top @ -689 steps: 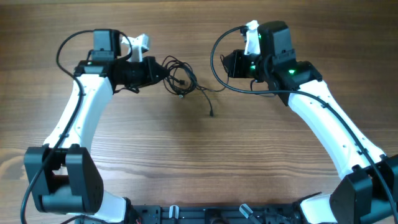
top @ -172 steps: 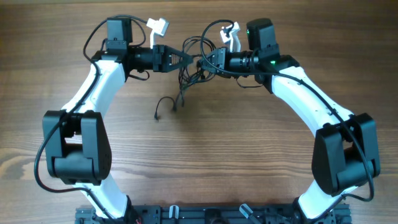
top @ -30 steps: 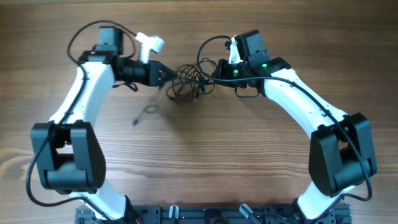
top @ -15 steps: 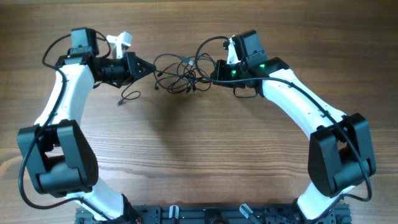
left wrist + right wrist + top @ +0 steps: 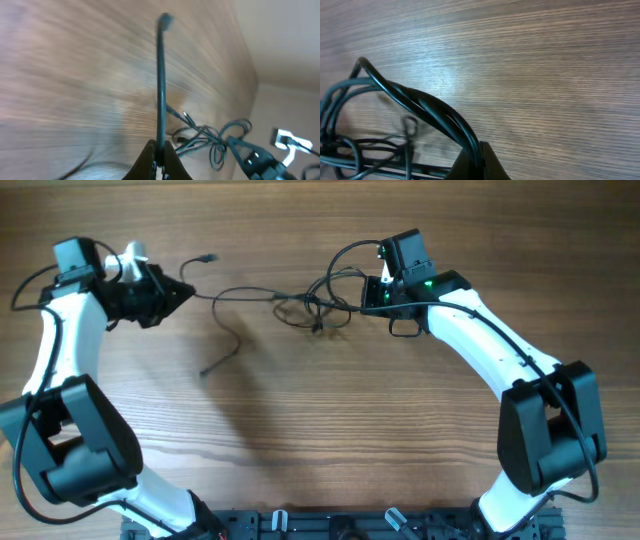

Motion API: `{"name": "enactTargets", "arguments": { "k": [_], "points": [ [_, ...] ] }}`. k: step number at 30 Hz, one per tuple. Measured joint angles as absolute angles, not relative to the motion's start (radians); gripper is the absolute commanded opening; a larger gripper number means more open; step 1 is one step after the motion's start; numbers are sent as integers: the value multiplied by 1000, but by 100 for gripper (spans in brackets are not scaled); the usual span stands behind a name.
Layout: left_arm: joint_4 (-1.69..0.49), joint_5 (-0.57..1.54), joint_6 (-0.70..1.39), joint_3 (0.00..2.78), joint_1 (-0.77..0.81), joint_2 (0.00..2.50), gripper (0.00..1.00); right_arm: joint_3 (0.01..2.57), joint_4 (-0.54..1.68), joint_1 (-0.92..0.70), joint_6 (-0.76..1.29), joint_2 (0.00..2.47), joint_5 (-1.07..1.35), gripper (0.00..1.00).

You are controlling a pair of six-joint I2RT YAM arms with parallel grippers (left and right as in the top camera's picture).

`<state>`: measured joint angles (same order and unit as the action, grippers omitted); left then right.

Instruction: Untangle cables

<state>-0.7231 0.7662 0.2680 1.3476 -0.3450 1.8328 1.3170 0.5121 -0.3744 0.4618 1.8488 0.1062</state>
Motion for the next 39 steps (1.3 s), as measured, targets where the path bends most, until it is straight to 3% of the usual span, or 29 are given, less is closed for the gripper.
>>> {"name": "enactTargets", "arguments": {
  "k": [5, 6, 7, 9, 10, 23, 33, 39],
  "points": [
    [-766, 685, 293, 1348, -345, 1833, 5, 1317, 512, -376, 458, 1849, 96, 4],
    [-770, 672, 295, 1348, -345, 1833, 13, 1317, 511, -376, 458, 1849, 96, 4],
    [-776, 653, 296, 1348, -345, 1833, 33, 1317, 512, -376, 458, 1849, 96, 4],
    [-778, 620, 297, 1348, -345, 1833, 85, 1317, 516, -376, 457, 1849, 76, 4],
    [-777, 600, 302, 1348, -350, 1833, 100, 1317, 517, -372, 455, 1849, 67, 4],
    [-778, 620, 316, 1348, -303, 1832, 92, 1317, 513, -359, 454, 1849, 41, 4],
    [-724, 653, 318, 1348, -4, 1832, 70, 1317, 486, -359, 470, 1849, 152, 4],
    [-716, 629, 361, 1348, 126, 1832, 67, 1317, 447, -359, 474, 1849, 268, 4]
  ]
}}
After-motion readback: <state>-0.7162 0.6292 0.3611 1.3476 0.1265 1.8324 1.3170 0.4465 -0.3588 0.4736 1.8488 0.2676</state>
